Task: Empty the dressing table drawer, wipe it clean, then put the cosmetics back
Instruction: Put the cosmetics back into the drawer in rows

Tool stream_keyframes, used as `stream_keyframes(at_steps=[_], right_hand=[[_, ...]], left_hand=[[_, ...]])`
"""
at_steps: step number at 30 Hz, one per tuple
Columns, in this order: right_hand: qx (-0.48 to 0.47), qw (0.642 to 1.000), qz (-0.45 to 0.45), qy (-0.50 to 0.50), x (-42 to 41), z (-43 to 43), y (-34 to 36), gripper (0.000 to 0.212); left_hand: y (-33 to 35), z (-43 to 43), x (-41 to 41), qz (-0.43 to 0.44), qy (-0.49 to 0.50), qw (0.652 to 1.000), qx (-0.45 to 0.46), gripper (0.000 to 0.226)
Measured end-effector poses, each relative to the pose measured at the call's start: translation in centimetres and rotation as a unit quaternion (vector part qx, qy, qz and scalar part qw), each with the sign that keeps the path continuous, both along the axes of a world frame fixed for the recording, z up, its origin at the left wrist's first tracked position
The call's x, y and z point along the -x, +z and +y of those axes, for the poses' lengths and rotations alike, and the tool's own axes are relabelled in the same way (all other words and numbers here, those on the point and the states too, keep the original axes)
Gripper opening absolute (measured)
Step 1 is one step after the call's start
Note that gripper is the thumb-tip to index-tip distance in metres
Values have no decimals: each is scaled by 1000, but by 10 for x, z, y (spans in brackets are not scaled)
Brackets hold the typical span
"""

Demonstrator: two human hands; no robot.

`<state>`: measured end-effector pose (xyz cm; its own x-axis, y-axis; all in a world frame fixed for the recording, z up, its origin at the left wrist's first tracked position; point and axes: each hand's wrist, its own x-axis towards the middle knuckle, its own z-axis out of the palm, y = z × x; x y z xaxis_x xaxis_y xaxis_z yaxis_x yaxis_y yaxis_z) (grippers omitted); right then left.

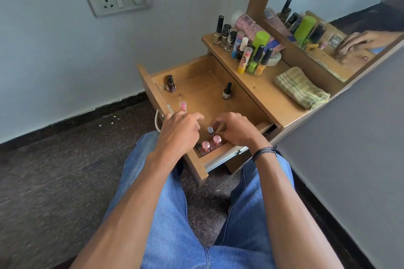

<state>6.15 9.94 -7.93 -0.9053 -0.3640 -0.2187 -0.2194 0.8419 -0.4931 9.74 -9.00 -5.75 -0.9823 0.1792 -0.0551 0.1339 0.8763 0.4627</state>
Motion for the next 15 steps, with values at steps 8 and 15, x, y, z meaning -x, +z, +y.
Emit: stream_keyframes(at_steps=[8,15], right_hand=[[-41,998,-29,31,3,-2,-4,46],[-49,997,-45,43,2,-1,-4,52]], left_hand=[[-7,1,-2,-24,-57,997,50,51],[-9,-1,-1,-34,-64,996,60,57]])
